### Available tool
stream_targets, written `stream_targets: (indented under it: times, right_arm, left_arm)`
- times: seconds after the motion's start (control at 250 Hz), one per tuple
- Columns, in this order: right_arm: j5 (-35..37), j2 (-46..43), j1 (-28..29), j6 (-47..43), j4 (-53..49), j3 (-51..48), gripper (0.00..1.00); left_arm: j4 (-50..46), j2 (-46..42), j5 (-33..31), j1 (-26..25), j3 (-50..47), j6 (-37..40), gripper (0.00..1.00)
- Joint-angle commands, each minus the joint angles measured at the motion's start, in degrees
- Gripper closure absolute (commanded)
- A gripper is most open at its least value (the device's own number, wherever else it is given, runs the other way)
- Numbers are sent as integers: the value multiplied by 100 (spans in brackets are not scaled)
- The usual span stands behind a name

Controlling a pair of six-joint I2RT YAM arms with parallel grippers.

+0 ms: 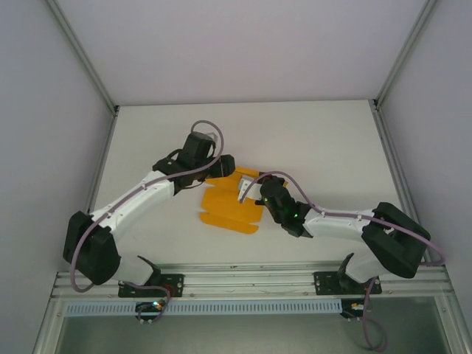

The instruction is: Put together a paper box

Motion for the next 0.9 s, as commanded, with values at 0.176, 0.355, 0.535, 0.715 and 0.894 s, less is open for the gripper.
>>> stream_targets:
  times: [0.176, 0.355, 0.535, 0.715, 0.894]
  right_arm:
    - [29, -186, 40, 126, 380, 5, 100]
    - [37, -214, 23, 234, 304, 41, 100]
    - [17, -190, 22, 226, 350, 9, 100]
    - [-161, -273, 29, 301, 326, -61, 100]
    - [-317, -287, 40, 367, 287, -135, 100]
  left_arm:
    - [810, 277, 807, -4, -99, -672, 32]
    - [547, 196, 688, -23, -80, -571, 46]
    - [944, 138, 885, -37, -344, -851, 63]
    - [1370, 136, 788, -34, -600, -1312, 77]
    - [1862, 138, 587, -10, -815, -1919, 100]
